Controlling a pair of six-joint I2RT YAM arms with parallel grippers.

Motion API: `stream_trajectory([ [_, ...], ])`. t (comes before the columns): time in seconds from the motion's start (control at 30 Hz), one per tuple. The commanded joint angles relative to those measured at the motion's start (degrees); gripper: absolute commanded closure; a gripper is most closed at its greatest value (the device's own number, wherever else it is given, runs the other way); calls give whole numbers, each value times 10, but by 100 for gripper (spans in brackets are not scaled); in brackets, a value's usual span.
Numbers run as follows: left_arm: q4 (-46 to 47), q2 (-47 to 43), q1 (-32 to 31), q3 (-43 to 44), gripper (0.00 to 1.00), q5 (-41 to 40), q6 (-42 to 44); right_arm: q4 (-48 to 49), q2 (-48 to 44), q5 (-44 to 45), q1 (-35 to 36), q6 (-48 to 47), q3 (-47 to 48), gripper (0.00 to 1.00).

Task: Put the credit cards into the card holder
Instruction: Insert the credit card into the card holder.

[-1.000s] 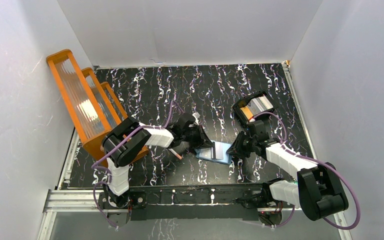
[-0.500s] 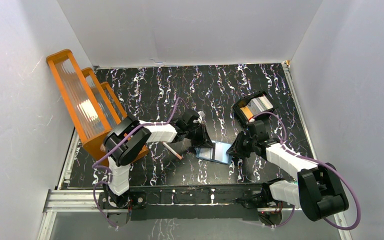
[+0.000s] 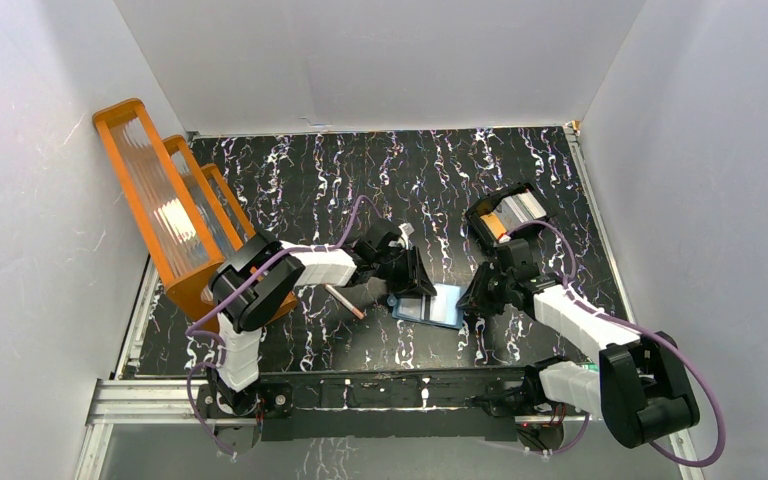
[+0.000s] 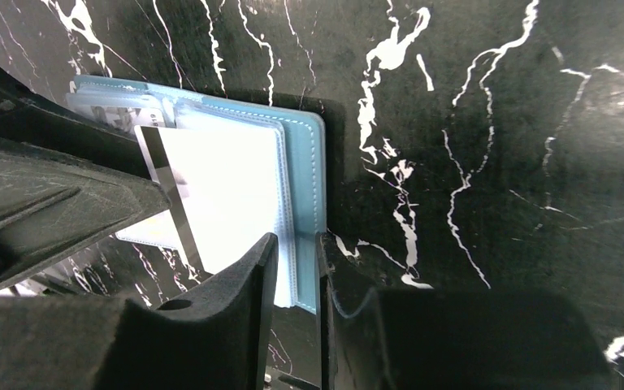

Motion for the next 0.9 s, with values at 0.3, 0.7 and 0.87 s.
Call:
stream_trajectory([
  [0.3,-58,-20,-22,11,64,-39,25,5,-3,10,-1,-18,17,72],
  [0.7,-71,2,-39,56,67,-34,44,60,14,-20,-1,-13,2,75],
  [0.87,-99,17,-48,84,67,-47,66,71,18,-25,-1,-18,3,75],
])
